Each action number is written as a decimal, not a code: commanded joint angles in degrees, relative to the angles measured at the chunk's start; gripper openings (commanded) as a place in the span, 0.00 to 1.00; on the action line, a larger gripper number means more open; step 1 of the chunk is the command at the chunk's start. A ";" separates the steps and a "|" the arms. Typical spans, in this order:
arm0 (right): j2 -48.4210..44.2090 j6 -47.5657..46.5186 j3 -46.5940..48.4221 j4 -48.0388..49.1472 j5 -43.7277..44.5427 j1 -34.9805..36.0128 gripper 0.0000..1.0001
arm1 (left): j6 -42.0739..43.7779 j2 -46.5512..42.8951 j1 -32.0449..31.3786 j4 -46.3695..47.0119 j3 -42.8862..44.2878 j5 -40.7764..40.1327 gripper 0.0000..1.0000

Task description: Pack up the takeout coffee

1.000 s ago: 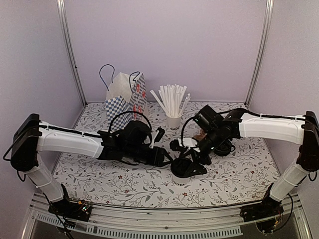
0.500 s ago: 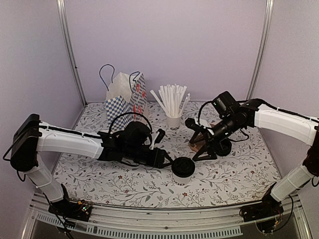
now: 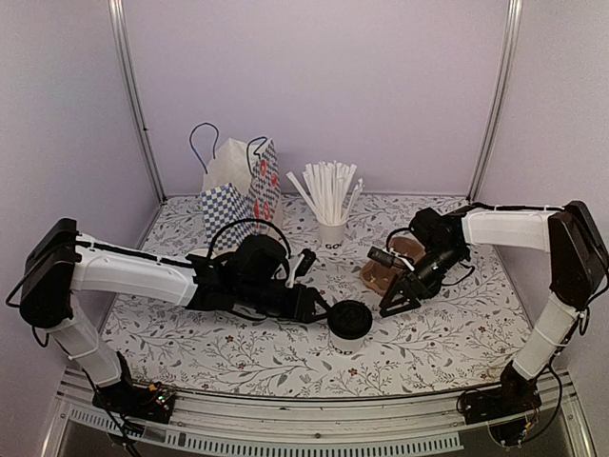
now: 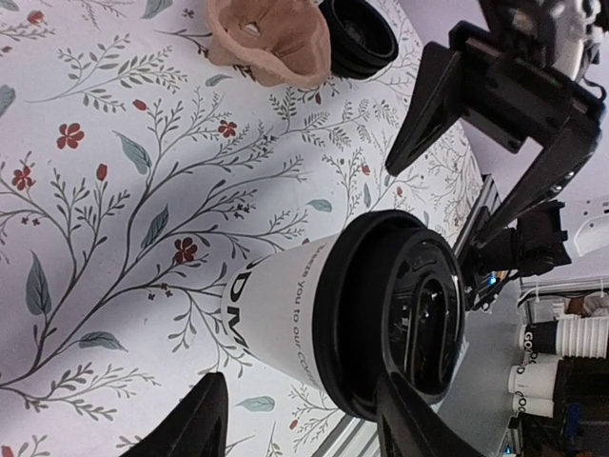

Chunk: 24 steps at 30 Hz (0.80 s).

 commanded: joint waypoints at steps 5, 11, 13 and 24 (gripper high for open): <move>4.52 -1.02 1.95 -4.87 -6.55 -0.14 0.57 | -1.28 2.06 -0.38 2.28 -0.17 0.99 0.55; 7.70 -1.87 2.82 -5.75 -8.10 -0.10 0.58 | -1.14 3.41 0.05 2.46 -0.15 1.74 0.55; 8.43 -1.88 3.09 -5.72 -8.38 -0.05 0.58 | -1.18 3.77 0.22 2.46 -0.15 2.09 0.55; 11.12 -5.25 4.30 -9.01 -11.36 1.37 0.60 | -1.76 3.88 0.28 1.40 -0.89 2.87 0.55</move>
